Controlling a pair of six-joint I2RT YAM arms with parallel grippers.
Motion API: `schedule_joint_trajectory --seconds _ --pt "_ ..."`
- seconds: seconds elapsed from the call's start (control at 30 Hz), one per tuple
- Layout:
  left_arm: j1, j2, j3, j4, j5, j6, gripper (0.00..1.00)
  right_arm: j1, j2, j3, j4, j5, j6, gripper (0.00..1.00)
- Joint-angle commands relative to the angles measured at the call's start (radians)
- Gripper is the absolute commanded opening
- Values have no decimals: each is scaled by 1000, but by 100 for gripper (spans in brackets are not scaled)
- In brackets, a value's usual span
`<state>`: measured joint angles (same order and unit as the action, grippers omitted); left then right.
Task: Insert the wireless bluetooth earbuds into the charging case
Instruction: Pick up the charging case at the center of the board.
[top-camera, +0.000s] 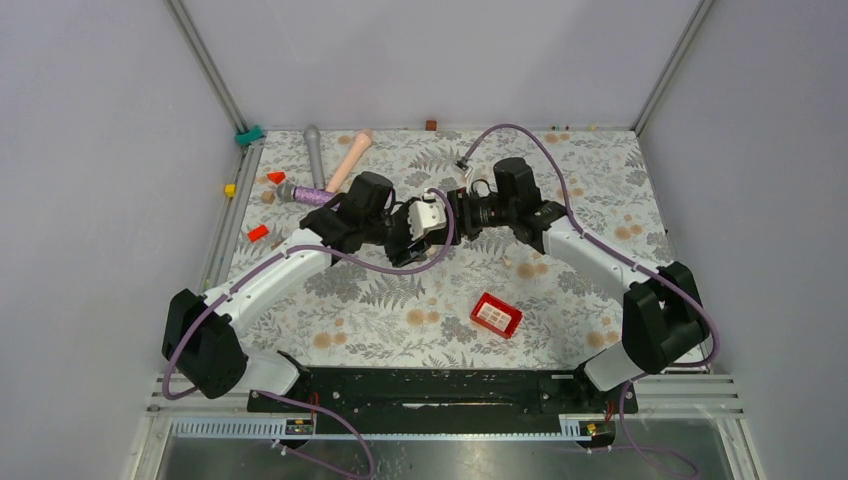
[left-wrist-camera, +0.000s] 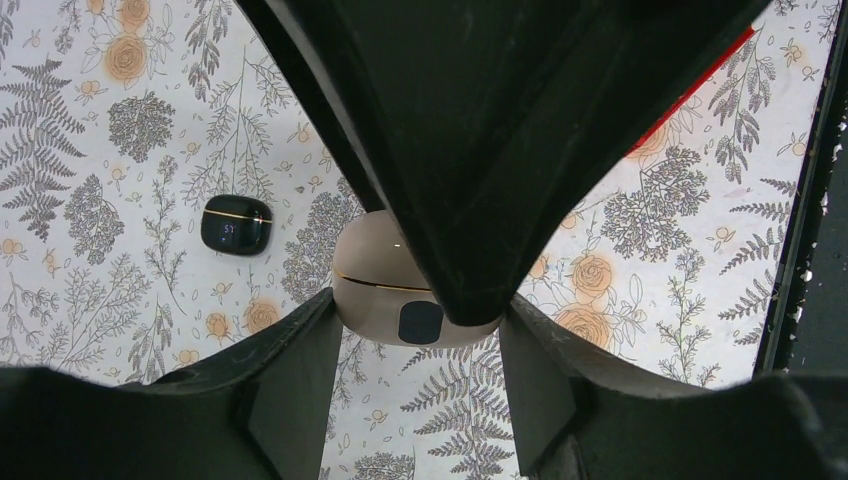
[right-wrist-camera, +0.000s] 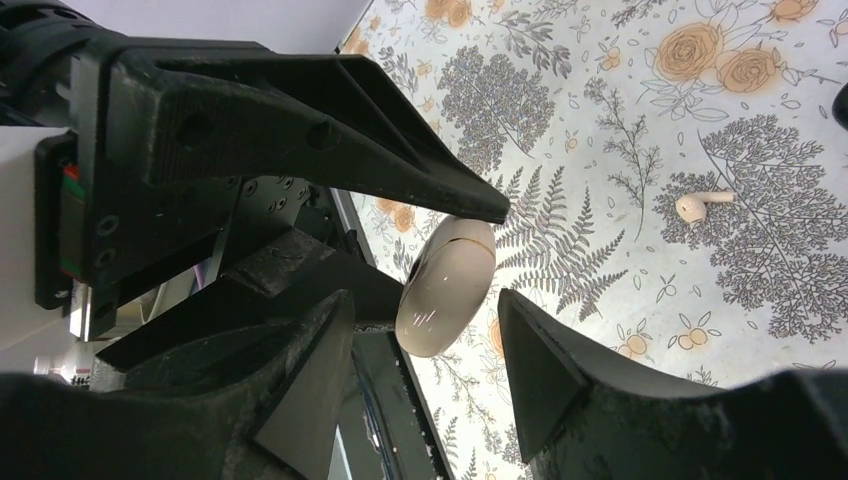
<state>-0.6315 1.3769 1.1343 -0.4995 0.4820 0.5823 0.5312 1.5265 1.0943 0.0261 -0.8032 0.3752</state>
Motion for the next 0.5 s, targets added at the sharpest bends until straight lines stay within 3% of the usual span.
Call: schedule_joint_trajectory --seconds 0.0,0.47 --pt "-2 -35 -3 52 -5 -13 52 15 12 36 -18 3 -43 62" --pt "-2 -42 -17 66 -6 -14 53 19 38 56 -52 -23 -48 46"
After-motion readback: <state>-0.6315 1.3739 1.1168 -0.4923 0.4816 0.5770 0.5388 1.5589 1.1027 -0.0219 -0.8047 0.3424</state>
